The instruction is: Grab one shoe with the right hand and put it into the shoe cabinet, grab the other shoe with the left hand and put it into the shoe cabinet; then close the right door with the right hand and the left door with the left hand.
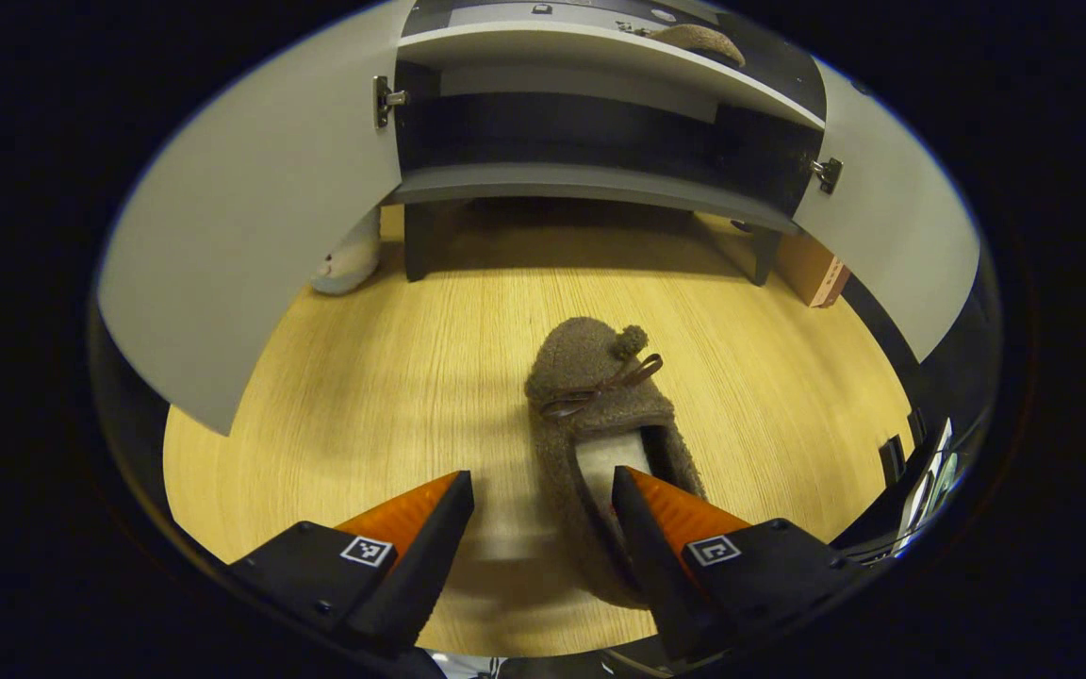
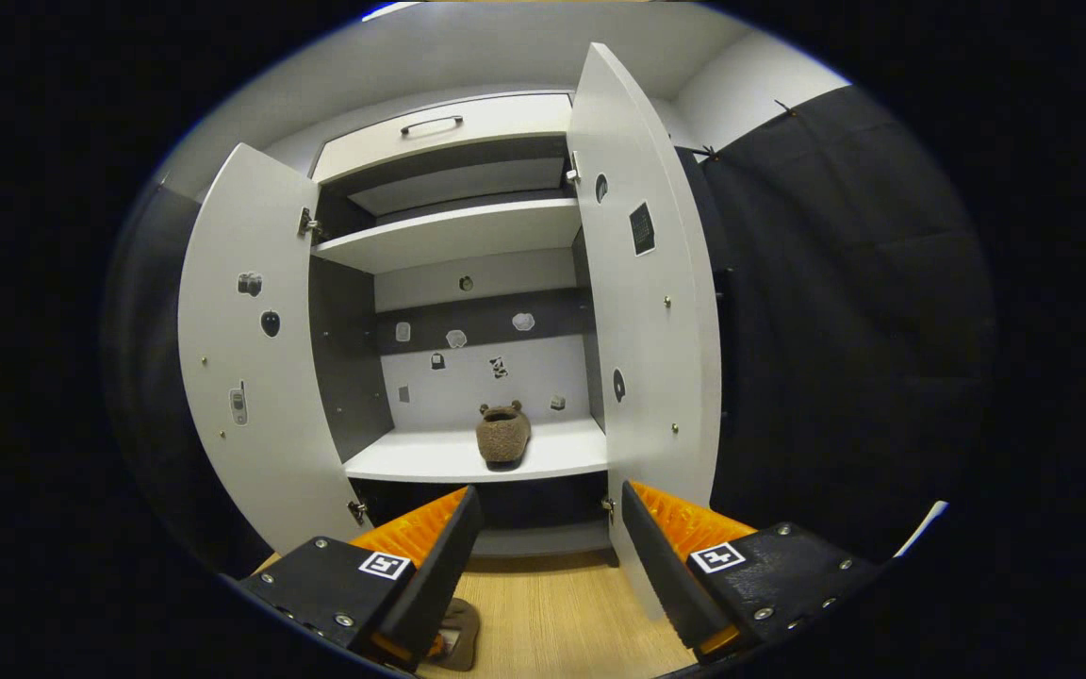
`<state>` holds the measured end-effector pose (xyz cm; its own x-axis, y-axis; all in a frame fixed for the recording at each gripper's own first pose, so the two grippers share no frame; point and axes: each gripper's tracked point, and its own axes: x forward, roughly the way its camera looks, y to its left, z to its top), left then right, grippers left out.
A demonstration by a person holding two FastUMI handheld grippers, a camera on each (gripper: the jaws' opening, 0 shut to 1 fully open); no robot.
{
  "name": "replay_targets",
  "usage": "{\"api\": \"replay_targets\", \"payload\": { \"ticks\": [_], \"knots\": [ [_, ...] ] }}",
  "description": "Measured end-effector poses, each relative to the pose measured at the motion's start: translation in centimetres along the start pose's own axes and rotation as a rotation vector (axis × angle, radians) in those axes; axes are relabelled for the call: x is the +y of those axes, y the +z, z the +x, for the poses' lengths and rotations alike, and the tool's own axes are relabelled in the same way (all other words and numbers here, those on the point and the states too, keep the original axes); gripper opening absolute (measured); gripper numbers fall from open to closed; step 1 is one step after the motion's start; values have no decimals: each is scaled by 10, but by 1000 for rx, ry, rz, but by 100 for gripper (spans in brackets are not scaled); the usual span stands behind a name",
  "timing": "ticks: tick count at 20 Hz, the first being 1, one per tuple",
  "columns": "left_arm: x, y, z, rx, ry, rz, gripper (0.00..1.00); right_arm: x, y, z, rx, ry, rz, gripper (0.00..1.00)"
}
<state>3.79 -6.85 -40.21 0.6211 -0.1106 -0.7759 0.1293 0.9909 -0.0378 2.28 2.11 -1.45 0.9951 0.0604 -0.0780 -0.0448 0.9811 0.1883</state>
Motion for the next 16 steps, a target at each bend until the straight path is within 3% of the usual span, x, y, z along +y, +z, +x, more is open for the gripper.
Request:
{"api": "replay_targets", "payload": {
  "ticks": [2,3,4,6,7,10,16],
  "knots": [
    [-6,-10,8,43,-21,-24,85,-1,0,-2,4,14,10,92],
    [-11,-11,6,53,-36,-39,49,-1,1,-3,7,21,10,92],
    [-12,-9,7,57,-48,-37,38,-3,2,-3,11,27,9,92],
    [-4,-13,8,110,-2,-32,26,-4,4,-3,16,44,12,92],
    [-2,-15,6,134,13,-45,10,-5,6,-3,17,50,13,92],
    [-1,-12,-6,177,12,-84,7,-7,8,-5,19,74,0,92],
    [-13,16,-57,123,-15,-159,7,-12,10,-9,5,109,-3,92]
  ]
}}
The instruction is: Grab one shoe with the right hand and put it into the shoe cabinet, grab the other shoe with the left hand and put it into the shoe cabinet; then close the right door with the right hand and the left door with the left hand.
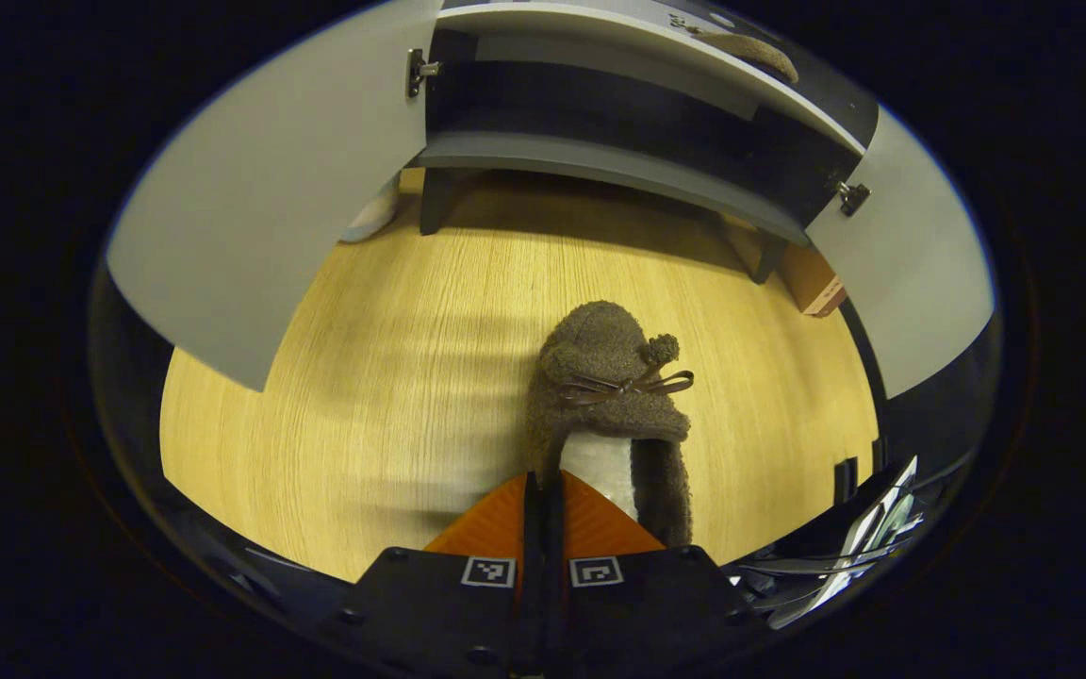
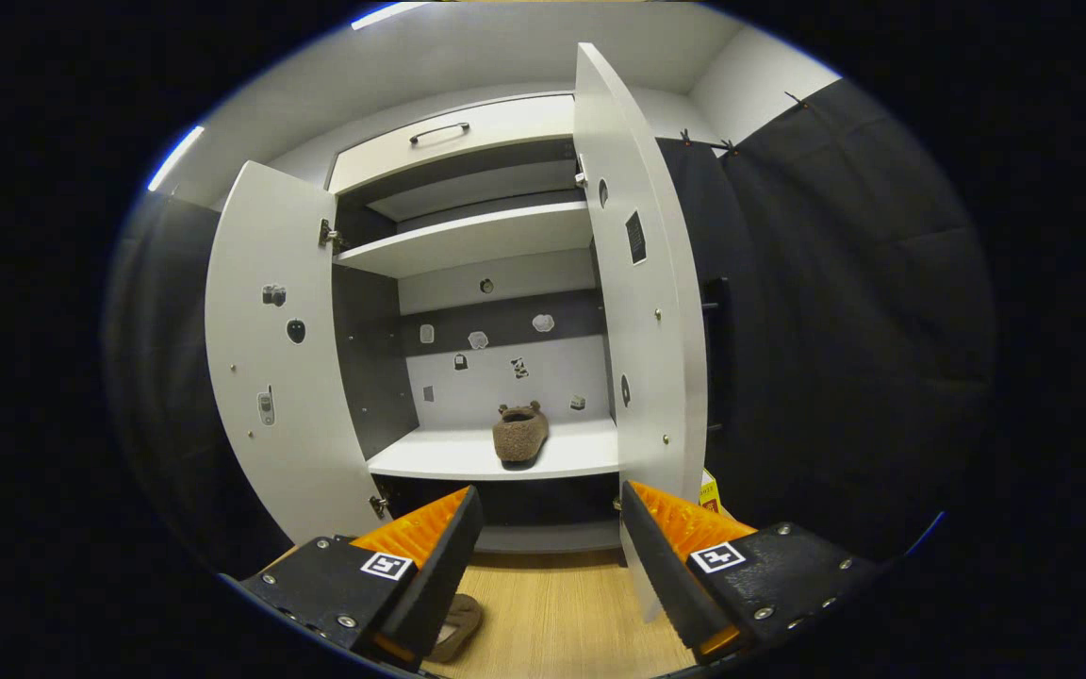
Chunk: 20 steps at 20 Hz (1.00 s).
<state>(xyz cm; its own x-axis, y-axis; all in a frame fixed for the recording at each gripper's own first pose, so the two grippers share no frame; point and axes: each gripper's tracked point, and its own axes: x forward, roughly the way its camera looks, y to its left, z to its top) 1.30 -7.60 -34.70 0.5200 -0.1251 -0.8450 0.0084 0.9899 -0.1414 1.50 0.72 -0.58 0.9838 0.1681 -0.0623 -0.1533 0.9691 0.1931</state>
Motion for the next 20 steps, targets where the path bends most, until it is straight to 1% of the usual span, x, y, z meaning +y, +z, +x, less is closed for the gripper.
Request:
{"api": "replay_targets", "payload": {
  "ticks": [4,8,9,11,15,18,20],
  "knots": [
    [-17,29,-54,-72,-32,-12,7,2,-1,-1,0,27,11,92],
    [-26,74,-104,-170,-43,-36,7,4,-6,0,9,43,27,92],
    [-27,86,-116,-199,-35,-35,7,4,-5,0,7,46,36,92],
    [-32,120,-137,-269,-29,-24,7,2,-6,-2,2,43,37,92],
    [-57,184,-168,-389,-71,-19,7,-1,-9,-7,2,39,36,92],
    [-68,235,-187,-483,-62,16,7,-8,-6,-11,-5,26,30,92],
    [-76,271,-198,-516,-79,7,7,-12,-4,-14,-8,18,32,91]
  ]
}}
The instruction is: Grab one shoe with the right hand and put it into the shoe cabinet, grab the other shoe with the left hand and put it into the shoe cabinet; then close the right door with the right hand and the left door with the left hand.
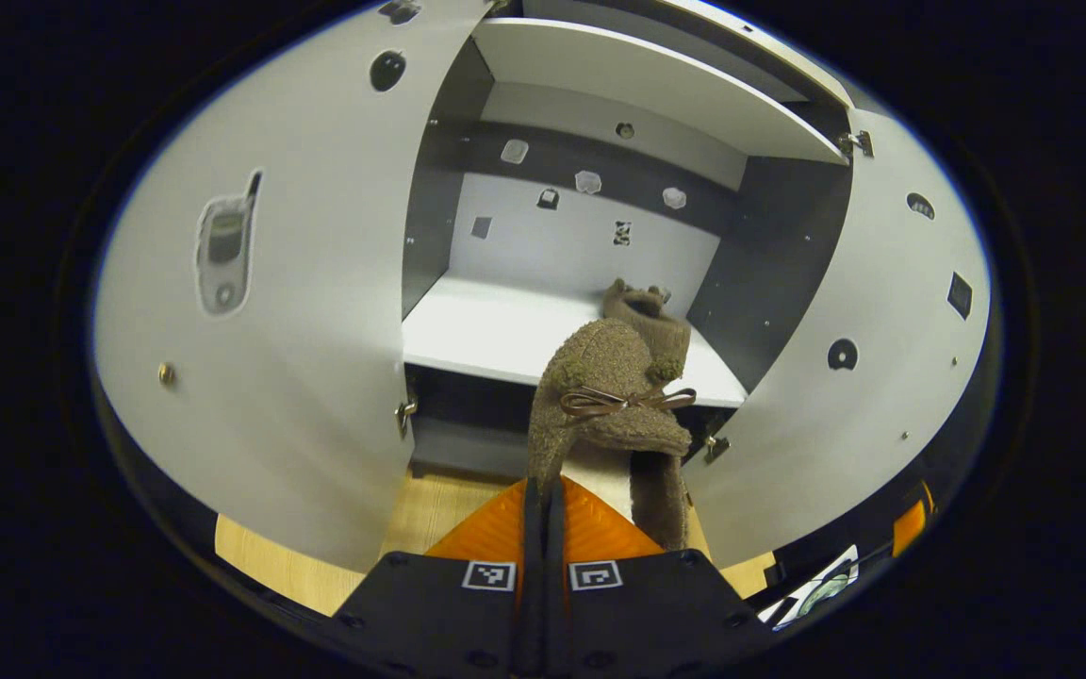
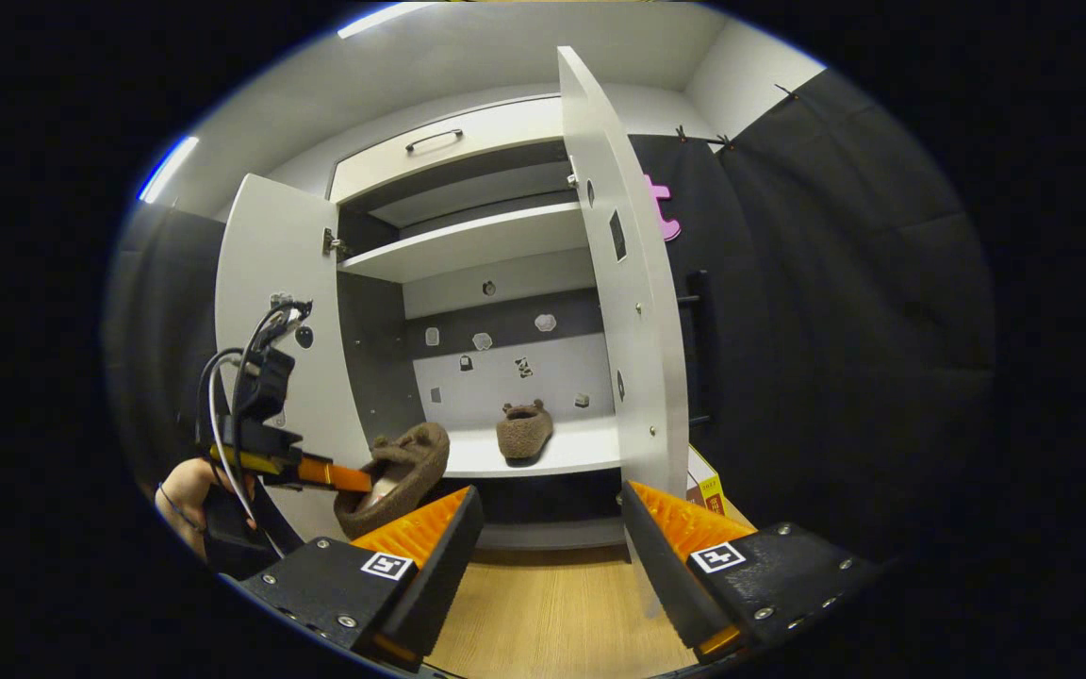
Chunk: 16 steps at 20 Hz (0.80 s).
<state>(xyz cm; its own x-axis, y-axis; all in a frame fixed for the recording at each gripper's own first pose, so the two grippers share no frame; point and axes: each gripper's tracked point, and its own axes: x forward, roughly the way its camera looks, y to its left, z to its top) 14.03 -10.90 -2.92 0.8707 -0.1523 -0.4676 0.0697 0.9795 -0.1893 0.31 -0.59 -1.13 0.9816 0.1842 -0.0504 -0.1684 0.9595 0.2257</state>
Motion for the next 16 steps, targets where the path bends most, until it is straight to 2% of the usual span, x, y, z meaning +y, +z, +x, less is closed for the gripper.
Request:
{"api": "replay_targets", "payload": {
  "ticks": [5,9,13,16],
  "knots": [
    [-3,76,31,-55,20,-1,7,-11,6,-3,-10,-16,1,92],
    [2,117,64,-78,43,-15,7,-17,9,-1,-15,-23,7,91],
    [12,141,105,-65,48,-45,7,-27,10,1,-12,-39,1,91],
    [21,142,138,-27,53,-81,7,-33,9,1,-10,-54,-2,91]
  ]
}}
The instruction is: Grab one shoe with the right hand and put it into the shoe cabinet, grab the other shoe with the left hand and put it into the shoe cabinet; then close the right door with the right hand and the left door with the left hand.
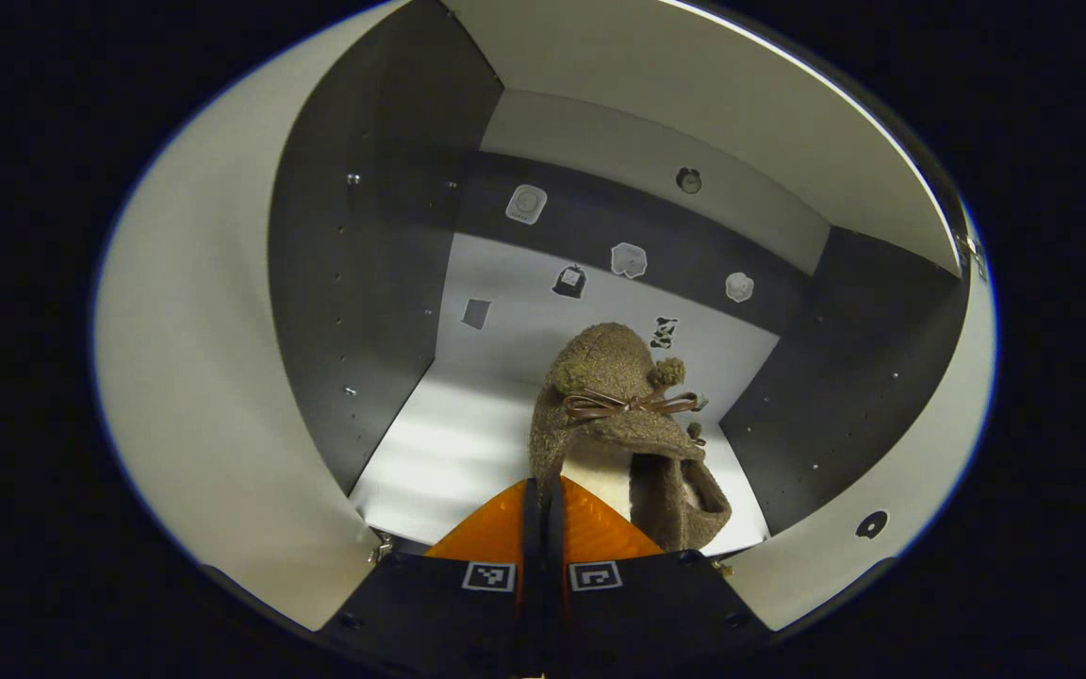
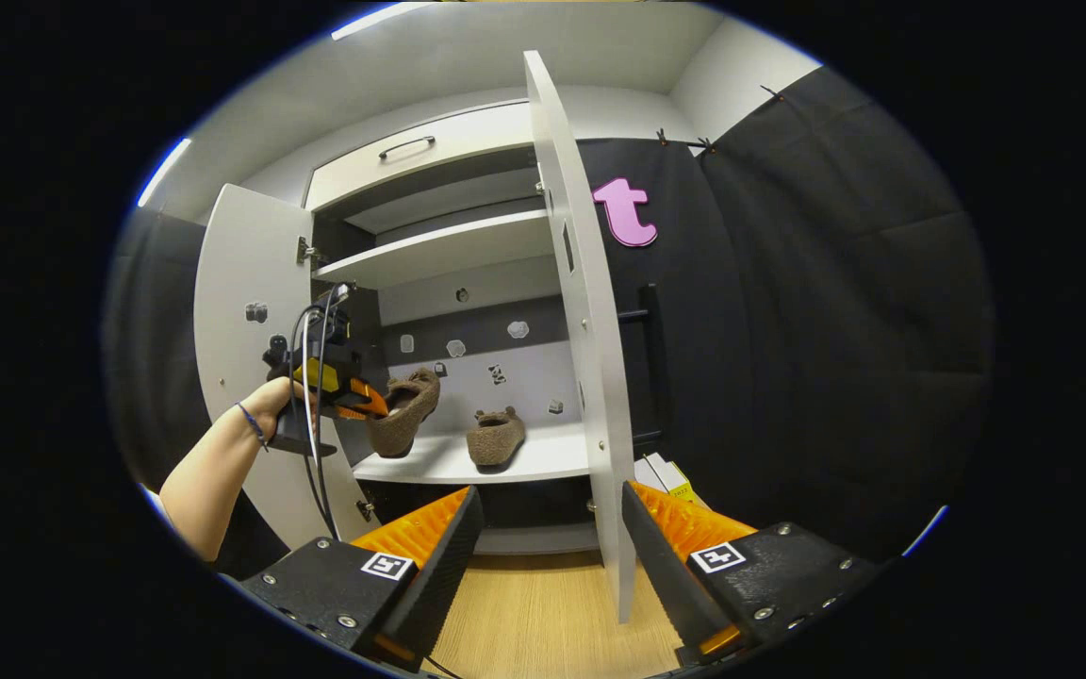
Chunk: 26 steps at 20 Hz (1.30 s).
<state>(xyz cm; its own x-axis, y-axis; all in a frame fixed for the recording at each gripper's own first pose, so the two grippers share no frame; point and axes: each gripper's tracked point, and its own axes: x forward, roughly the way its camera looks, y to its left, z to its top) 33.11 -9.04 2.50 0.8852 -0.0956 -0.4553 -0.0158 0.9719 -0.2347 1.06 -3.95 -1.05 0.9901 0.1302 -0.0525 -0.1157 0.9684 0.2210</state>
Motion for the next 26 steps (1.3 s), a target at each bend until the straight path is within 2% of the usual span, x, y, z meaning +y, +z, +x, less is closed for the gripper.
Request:
{"api": "replay_targets", "payload": {
  "ticks": [5,10,11,14,15,16,17,19,20,23,25,26],
  "knots": [
    [18,-17,44,75,44,-26,7,-3,-4,5,2,-10,0,92],
    [24,-32,71,123,71,43,7,-3,-10,11,13,-17,19,91],
    [25,-35,73,127,75,59,8,-1,-12,11,17,-13,23,91],
    [18,-23,66,73,63,57,21,-1,-18,11,33,-17,24,91],
    [13,-18,58,53,48,66,20,-1,-19,10,35,-16,31,91],
    [9,-14,48,39,46,86,27,1,-19,9,36,-13,35,91],
    [7,-8,36,15,48,103,43,1,-19,8,35,-13,34,91],
    [-7,5,10,-43,17,120,58,0,-18,4,32,-14,24,91],
    [-14,10,-5,-72,3,128,60,-1,-18,2,31,-12,21,91],
    [-27,29,-54,-169,-16,173,75,-3,-16,-4,26,-9,17,91],
    [-34,38,-86,-228,-17,204,78,-6,-15,-8,23,-9,13,91],
    [-36,41,-101,-259,-16,216,83,-8,-15,-9,23,-12,7,91]
  ]
}}
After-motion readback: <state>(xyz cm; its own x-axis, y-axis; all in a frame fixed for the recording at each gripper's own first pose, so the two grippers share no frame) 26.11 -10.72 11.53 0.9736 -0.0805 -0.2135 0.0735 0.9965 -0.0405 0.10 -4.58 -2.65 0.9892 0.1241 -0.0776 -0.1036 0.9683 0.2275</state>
